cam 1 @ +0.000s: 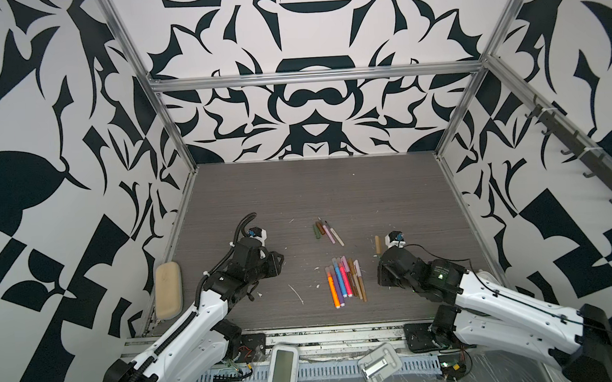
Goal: Open the pen caps
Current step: 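Lift the tan-capped green pen with the right gripper while the left gripper waits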
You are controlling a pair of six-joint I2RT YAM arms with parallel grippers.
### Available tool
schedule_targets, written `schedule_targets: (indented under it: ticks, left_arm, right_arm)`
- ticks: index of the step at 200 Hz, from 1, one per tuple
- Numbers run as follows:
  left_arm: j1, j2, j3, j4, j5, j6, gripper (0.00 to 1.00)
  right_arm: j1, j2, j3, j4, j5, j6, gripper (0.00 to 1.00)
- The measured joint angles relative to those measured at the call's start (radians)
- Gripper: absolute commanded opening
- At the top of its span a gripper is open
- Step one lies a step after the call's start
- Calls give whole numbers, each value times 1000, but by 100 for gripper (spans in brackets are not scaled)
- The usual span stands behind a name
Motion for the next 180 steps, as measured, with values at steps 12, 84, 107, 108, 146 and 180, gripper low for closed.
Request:
schedule_targets:
  ticks: [12, 84, 107, 108, 146, 180]
  left_arm:
    - [-22, 25, 0, 2, -7, 5, 38]
    - [-122, -17, 5, 3, -106, 23, 42]
    - [-122, -74, 3, 10, -110, 24, 42]
    - [-122, -75, 2, 11, -110, 23, 42]
    - [-122, -77, 0, 16, -105, 30, 41]
    - [-122, -103, -7, 18, -109, 32, 37]
  right_arm:
    - [0, -39, -17, 22, 0, 37, 0]
    - [0, -136, -122, 154, 45, 194, 0]
    - [-2, -24, -92, 254, 65, 133, 0]
    - [-2, -17, -92, 265, 66, 127, 0]
    - [-2, 151, -184, 551, 75, 1, 0]
    - [-22, 189, -206, 544, 66, -93, 0]
